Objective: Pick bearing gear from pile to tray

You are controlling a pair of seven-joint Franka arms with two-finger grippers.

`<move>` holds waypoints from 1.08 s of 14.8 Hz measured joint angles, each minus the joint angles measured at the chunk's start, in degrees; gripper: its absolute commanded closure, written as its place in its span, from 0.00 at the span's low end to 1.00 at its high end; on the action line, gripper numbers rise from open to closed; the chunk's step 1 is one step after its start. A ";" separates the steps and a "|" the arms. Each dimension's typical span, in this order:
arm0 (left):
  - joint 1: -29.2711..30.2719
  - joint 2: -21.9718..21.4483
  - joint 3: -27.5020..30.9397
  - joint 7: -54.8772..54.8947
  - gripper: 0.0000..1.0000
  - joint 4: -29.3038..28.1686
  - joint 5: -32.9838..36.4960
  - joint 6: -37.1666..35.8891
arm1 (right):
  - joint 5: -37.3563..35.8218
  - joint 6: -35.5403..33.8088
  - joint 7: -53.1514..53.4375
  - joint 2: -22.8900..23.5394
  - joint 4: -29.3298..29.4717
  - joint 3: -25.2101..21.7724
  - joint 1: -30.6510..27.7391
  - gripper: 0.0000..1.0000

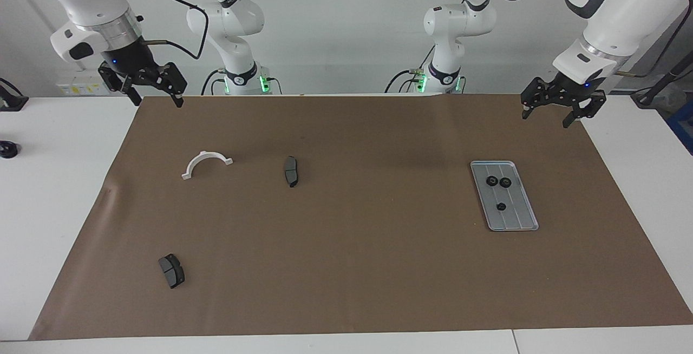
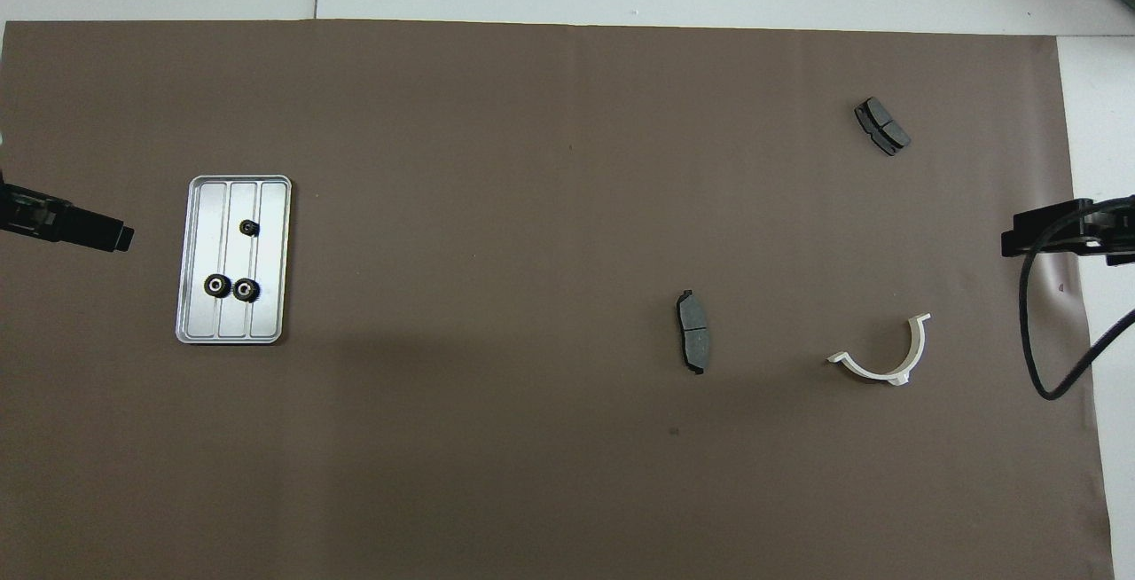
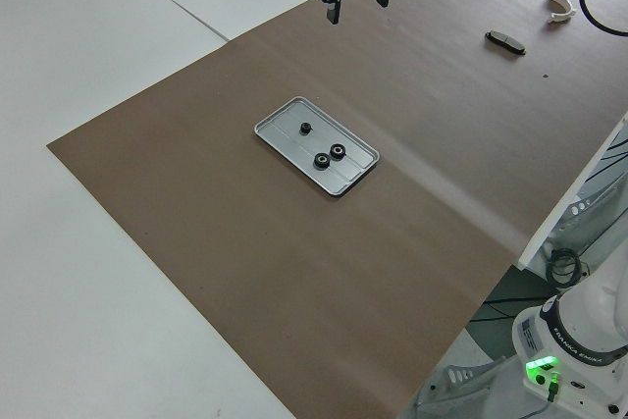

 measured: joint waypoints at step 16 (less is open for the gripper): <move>0.44 -0.02 0.02 -9.75 0.00 -0.52 0.91 -1.28 | 0.00 0.00 0.00 0.00 0.00 0.00 0.00 0.00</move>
